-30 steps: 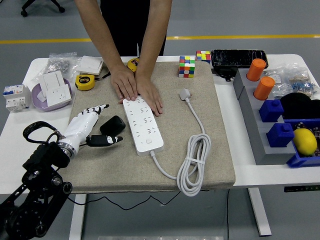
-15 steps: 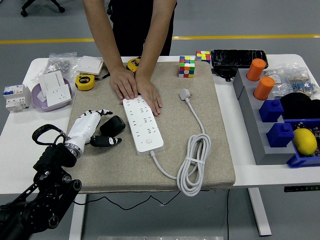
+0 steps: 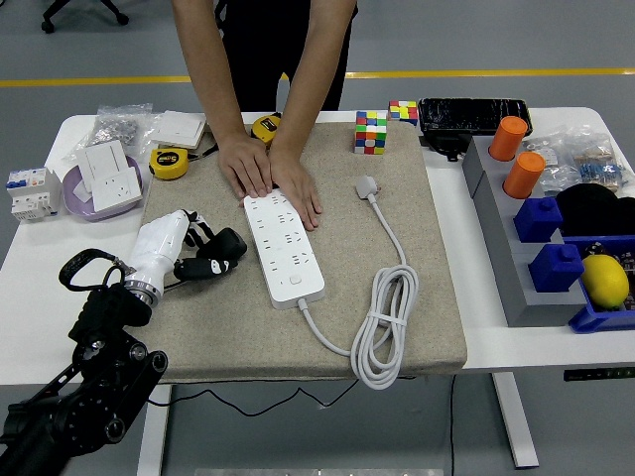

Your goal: Pick up the plug,place it near the board,insert it into the board,press the button

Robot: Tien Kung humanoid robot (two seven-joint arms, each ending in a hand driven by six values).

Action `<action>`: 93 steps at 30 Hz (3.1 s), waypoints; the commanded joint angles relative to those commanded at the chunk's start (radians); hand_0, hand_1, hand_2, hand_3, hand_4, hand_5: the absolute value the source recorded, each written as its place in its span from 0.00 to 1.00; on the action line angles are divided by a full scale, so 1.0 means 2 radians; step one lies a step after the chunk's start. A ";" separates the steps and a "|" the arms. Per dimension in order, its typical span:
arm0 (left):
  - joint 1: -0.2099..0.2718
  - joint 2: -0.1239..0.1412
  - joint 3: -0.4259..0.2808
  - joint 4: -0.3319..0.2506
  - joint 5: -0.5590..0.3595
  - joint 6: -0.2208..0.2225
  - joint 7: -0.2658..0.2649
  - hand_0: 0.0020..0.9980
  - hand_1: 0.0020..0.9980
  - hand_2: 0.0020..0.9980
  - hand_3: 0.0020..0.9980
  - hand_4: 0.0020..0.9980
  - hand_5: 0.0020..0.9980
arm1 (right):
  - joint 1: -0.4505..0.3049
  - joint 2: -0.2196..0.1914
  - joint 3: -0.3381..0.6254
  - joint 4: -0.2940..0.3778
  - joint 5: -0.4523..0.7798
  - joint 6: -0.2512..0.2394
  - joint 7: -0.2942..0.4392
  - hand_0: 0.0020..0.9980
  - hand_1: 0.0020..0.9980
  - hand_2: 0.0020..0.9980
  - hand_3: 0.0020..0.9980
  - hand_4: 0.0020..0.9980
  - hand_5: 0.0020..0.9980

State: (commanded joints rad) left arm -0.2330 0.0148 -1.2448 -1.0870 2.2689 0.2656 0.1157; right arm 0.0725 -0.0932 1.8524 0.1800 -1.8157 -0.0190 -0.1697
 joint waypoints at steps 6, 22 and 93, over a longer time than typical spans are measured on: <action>0.000 0.010 0.010 -0.015 0.000 -0.009 -0.008 0.42 0.27 0.29 0.37 0.56 0.16 | 0.001 0.000 -0.001 0.000 -0.001 0.000 0.000 0.91 0.88 0.87 0.92 1.00 1.00; -0.048 0.072 0.100 -0.066 -0.053 -0.007 -0.039 0.44 0.30 0.29 0.36 0.56 0.15 | 0.003 -0.001 -0.016 0.000 0.011 -0.002 0.001 0.91 0.88 0.87 0.91 1.00 1.00; -0.097 0.114 0.177 -0.009 -0.010 -0.017 -0.046 0.51 0.50 0.45 0.48 0.62 0.13 | 0.009 -0.004 -0.023 0.000 0.025 -0.038 0.016 0.89 0.86 0.85 0.90 1.00 1.00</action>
State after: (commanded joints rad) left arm -0.4262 0.2418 -0.8908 -1.1052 2.2489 0.2315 0.0228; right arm 0.0914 -0.1016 1.8073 0.1800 -1.7660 -0.0958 -0.1383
